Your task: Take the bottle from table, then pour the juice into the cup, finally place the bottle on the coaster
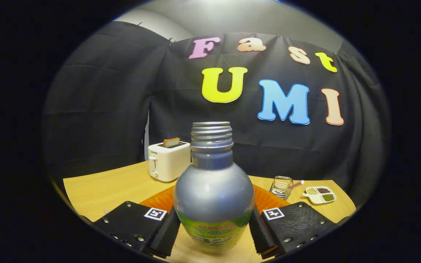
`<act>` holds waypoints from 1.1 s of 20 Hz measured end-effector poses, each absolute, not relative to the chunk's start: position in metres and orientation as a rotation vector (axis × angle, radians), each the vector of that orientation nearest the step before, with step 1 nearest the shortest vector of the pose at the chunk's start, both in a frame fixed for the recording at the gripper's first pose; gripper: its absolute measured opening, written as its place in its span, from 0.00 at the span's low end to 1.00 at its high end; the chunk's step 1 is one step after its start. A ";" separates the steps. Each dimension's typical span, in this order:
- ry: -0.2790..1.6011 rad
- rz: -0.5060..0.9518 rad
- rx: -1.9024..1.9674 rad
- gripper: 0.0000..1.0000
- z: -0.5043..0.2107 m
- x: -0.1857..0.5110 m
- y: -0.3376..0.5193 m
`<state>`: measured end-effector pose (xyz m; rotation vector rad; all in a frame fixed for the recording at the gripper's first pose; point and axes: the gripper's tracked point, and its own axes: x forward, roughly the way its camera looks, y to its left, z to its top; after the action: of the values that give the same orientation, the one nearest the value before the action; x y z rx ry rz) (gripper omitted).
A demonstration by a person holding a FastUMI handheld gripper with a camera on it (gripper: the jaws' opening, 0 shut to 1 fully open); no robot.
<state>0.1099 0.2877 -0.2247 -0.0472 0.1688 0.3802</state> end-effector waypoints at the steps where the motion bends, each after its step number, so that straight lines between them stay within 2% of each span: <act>1: 0.164 0.383 -0.046 0.81 -0.227 0.112 0.288; 16: 0.287 0.327 0.122 0.81 -0.311 0.167 0.282; 22: 0.255 0.315 0.057 0.81 -0.328 0.177 0.283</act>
<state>0.1773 0.2834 -0.3282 0.0566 0.2550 0.3146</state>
